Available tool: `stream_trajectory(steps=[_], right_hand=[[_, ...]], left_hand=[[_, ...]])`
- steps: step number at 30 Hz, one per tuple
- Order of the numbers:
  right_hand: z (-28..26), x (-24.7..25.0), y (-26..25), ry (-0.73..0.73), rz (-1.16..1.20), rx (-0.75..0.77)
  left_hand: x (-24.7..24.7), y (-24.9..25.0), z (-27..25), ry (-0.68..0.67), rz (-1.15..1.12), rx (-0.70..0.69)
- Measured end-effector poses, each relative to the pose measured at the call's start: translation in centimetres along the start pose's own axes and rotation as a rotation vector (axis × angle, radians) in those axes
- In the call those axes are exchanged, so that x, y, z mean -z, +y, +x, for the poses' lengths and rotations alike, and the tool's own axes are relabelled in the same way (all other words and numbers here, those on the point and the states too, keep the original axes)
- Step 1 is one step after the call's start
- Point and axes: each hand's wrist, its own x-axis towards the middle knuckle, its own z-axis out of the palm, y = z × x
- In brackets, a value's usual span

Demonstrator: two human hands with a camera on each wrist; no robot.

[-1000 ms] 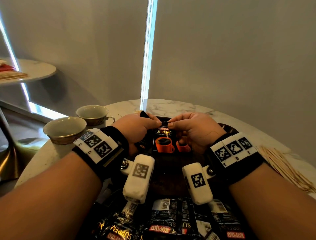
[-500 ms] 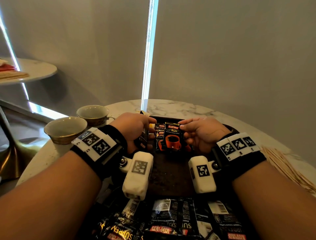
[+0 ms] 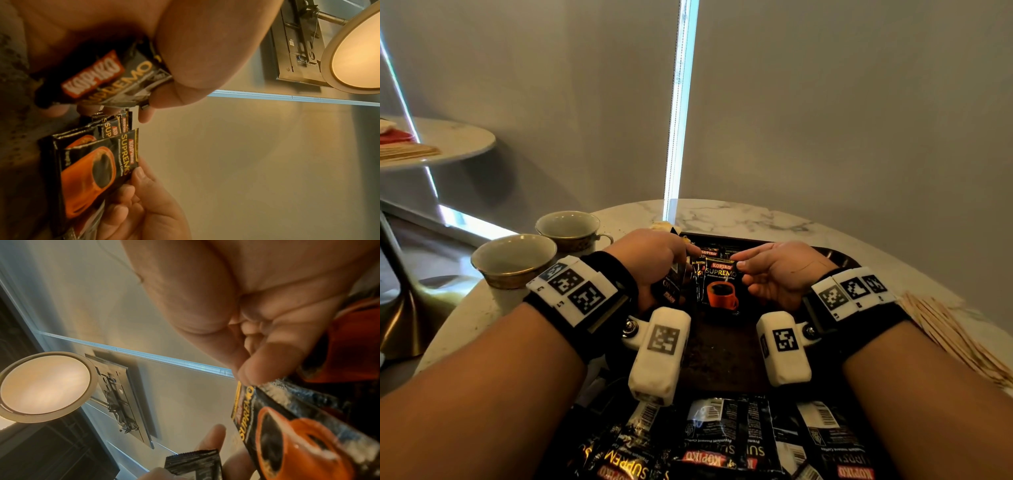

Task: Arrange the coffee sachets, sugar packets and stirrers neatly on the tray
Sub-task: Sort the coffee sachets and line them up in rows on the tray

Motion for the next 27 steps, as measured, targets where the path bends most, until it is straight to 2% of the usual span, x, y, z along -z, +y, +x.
stream_trajectory(steps=[11,27], right_hand=[[0.23,-0.38,0.18,0.05,-0.057,0.019],[-0.15,-0.4,-0.44,0.032,0.034,0.07]], left_hand=[[-0.27,-0.29,0.08,0.01,0.016,0.007],[-0.03,-0.29,0.09,0.0,0.128,0.005]])
